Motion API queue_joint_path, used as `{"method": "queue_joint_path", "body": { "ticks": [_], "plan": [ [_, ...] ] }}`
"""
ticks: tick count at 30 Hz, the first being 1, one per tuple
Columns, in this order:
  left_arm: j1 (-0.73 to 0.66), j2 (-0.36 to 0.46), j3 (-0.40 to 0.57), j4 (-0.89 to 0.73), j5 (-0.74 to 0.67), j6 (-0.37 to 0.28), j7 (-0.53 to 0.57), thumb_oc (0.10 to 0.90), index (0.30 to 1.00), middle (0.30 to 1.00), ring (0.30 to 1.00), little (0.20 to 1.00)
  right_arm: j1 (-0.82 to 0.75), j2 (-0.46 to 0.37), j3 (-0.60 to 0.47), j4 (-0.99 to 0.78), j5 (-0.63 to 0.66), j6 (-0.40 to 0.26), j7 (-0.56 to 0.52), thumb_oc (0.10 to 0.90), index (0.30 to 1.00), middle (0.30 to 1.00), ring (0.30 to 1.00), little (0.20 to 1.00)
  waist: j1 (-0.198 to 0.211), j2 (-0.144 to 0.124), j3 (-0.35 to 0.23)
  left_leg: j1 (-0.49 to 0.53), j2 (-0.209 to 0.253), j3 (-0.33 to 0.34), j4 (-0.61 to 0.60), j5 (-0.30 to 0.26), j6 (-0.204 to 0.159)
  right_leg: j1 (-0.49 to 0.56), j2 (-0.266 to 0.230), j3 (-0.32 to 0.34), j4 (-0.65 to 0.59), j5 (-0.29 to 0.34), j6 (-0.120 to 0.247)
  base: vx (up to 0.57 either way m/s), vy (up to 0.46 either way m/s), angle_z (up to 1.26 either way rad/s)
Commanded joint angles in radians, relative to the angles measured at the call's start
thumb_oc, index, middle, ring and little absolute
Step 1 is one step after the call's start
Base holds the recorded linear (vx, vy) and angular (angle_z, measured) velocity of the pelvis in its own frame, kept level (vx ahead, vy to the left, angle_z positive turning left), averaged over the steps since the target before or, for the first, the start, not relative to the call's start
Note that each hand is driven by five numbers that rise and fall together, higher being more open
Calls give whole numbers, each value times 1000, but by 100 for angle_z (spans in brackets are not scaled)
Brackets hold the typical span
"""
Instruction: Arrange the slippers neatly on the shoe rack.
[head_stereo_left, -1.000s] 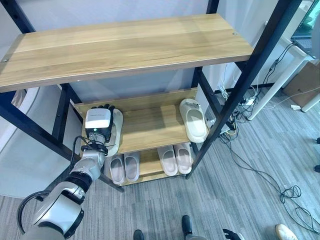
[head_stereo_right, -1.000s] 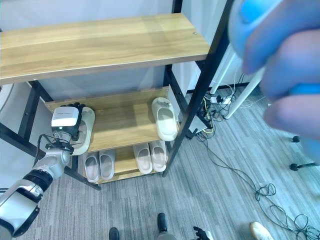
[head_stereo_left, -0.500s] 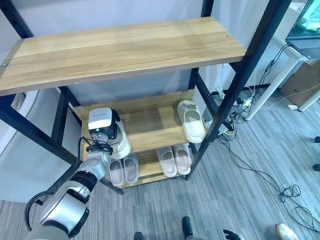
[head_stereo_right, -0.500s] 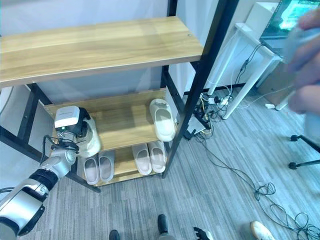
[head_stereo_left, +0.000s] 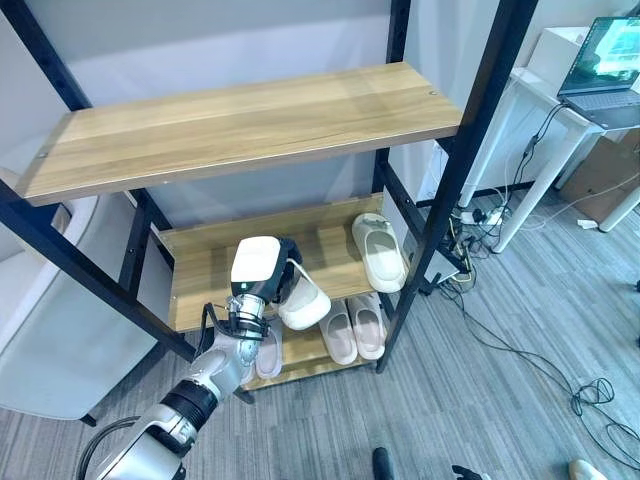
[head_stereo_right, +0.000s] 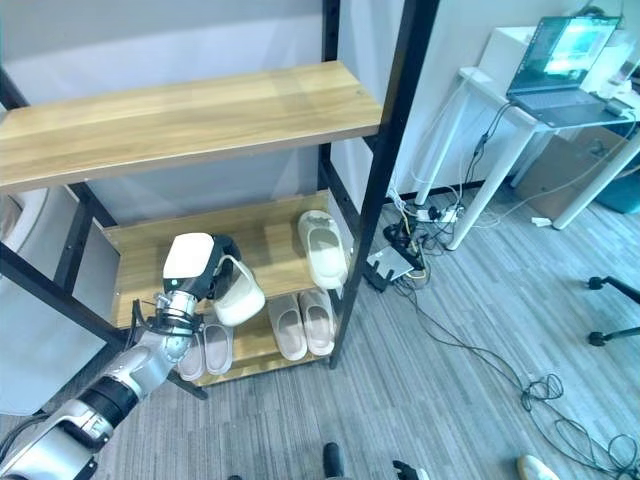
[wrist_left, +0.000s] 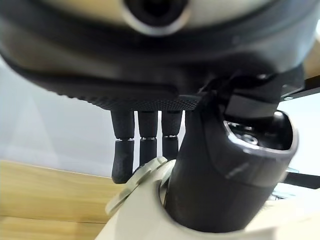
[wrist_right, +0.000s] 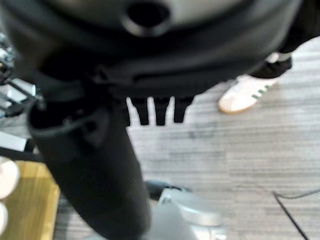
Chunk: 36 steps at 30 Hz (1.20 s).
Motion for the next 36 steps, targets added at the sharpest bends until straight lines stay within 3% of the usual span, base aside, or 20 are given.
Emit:
{"method": "queue_joint_path", "body": {
  "ticks": [1, 4, 5, 6, 7, 8, 10, 11, 12, 14, 17, 18, 20, 21, 22, 23, 24, 27, 30, 36],
  "plan": [
    [-137, 70, 142, 28, 47, 26, 104, 400, 300, 300, 300, 300, -25, -20, -5, -6, 7, -28, -25, 800, 900, 900, 900, 900, 8, -8, 29, 68, -38, 20, 8, -109, -5, 122, 40, -34, 22, -186, 27, 6, -99, 2],
    [-107, 93, 186, 8, 32, 23, 111, 400, 300, 300, 300, 300, -26, -22, 3, -19, 1, -28, -23, 800, 900, 900, 900, 900, 6, -9, 41, 89, -13, 27, 30, -101, -16, 130, 59, -24, 49, -208, 9, -21, -199, -5],
    [-91, 102, 205, -19, 14, 9, 115, 400, 300, 300, 300, 300, -20, -27, -9, -33, 14, -42, -30, 800, 900, 900, 900, 900, 12, -30, 72, 40, 6, 36, 185, -110, -30, 160, 59, -25, 51, -220, -6, -21, -148, -5],
    [-91, 104, 205, -20, 14, 9, 114, 400, 300, 300, 300, 300, -21, -26, -9, -33, 14, -42, -30, 800, 900, 900, 900, 900, 10, -30, 75, 31, 7, 32, 205, -119, -31, 162, 60, -28, 50, -219, -6, -163, -288, 2],
    [-88, 91, 210, -25, -5, 2, 110, 400, 300, 300, 300, 300, -18, -26, -27, -27, 24, -39, -37, 800, 900, 900, 900, 900, 15, -50, 115, -67, 32, 67, 378, -60, -54, 194, 47, -59, 40, -223, -13, -126, -140, 15],
    [-89, 91, 209, -26, -6, 2, 109, 400, 300, 300, 300, 300, -19, -26, -27, -27, 24, -39, -37, 800, 900, 900, 900, 900, 13, -48, 115, -77, 35, 62, 392, -65, -55, 194, 49, -62, 38, -222, -14, -143, -208, 36],
    [-83, 77, 216, -30, -28, -10, 104, 400, 300, 300, 300, 300, -25, -32, -26, -23, 18, -28, -45, 800, 900, 900, 900, 900, 17, -57, 123, -141, 57, 152, 492, -40, -51, 211, 46, -86, 20, -225, -19, 20, -94, 44],
    [-73, 68, 224, -39, -32, -14, 109, 400, 300, 300, 300, 300, -44, -38, -19, -20, 10, -21, -47, 800, 900, 900, 900, 900, 39, -53, 123, -199, -15, 159, 463, -95, -14, 214, 45, -74, 15, -225, -12, 138, 5, 25],
    [-73, 63, 232, -52, -37, -19, 117, 400, 300, 300, 300, 300, -52, -40, -16, -22, 7, -19, -48, 800, 900, 900, 900, 900, 51, -48, 116, -230, -63, 149, 389, -85, 9, 210, 53, -58, 14, -221, -9, 164, 28, 6],
    [-62, 65, 239, -68, -36, -23, 121, 400, 300, 300, 300, 300, -46, -38, -15, -28, 9, -19, -46, 800, 900, 900, 900, 900, 62, -36, 106, -231, -82, 134, 272, -60, 20, 220, 87, -37, 14, -229, -11, 165, 36, -36],
    [-46, 74, 240, -60, -35, -17, 130, 400, 300, 300, 300, 300, -26, -25, -1, -40, -1, -21, -47, 800, 900, 900, 900, 900, 64, -53, 87, -177, -124, 96, 199, -53, 53, 230, 90, -22, 35, -238, -8, 192, 46, -37],
    [-46, 74, 240, -60, -35, -17, 130, 400, 300, 300, 300, 300, -25, -25, -1, -40, -1, -21, -47, 800, 900, 900, 900, 900, 64, -54, 86, -177, -124, 96, 199, -53, 53, 230, 90, -22, 35, -238, -8, 113, 20, -40],
    [-57, 87, 229, -67, -36, -16, 128, 400, 300, 300, 300, 300, -6, -8, -10, -58, 18, -28, -42, 800, 900, 900, 900, 900, 55, -65, 79, -142, -119, 124, 179, -64, 69, 194, 90, -16, 158, -274, -6, 131, 49, -25],
    [-63, 98, 231, -69, -44, -12, 135, 400, 300, 300, 300, 300, -24, 5, -5, -74, 27, -28, -36, 800, 900, 900, 900, 900, 39, -67, 93, -110, -110, 128, 169, -79, 76, 121, 89, -22, 275, -269, 30, 86, 49, -45],
    [-63, 99, 231, -69, -44, -12, 135, 400, 300, 300, 300, 300, -25, 5, -4, -74, 27, -27, -36, 800, 900, 900, 900, 900, 40, -68, 93, -112, -111, 130, 168, -79, 76, 113, 88, -21, 288, -274, 31, 34, 19, -48],
    [-69, 101, 246, -78, -55, -14, 142, 400, 300, 300, 300, 300, -33, 23, -2, -83, 20, -24, -33, 800, 900, 900, 900, 900, 28, -62, 107, -79, -94, 154, 142, -86, 77, 38, 56, -34, 345, -245, 69, -6, 1, -57],
    [-69, 101, 246, -78, -56, -14, 142, 400, 300, 300, 300, 300, -34, 23, -1, -84, 20, -24, -33, 800, 900, 900, 900, 900, 29, -62, 107, -78, -95, 155, 139, -86, 78, 36, 56, -32, 349, -248, 70, 69, -9, -46],
    [-97, 94, 247, -90, -48, -17, 152, 400, 300, 300, 300, 300, -12, 37, -15, -90, 7, -26, -40, 800, 900, 900, 900, 900, 4, -31, 115, -17, -84, 138, 94, -106, 68, -32, -14, -33, 299, -221, 67, 124, -20, -32],
    [-108, 95, 241, -105, -43, -20, 153, 400, 300, 300, 300, 300, 10, 39, -25, -80, 20, -26, -43, 800, 900, 900, 900, 900, -21, -37, 104, 10, -103, 118, 107, -132, 69, -7, -20, 17, 226, -192, 71, 162, -34, 10],
    [-112, 82, 244, -73, -107, -52, 144, 400, 300, 300, 300, 300, 12, 33, -13, -58, 9, -12, -42, 800, 900, 900, 900, 900, -10, -26, 51, 56, -113, 104, 33, -117, 62, 85, -2, -4, 101, -166, 58, 171, -75, 22]
  ]
}}
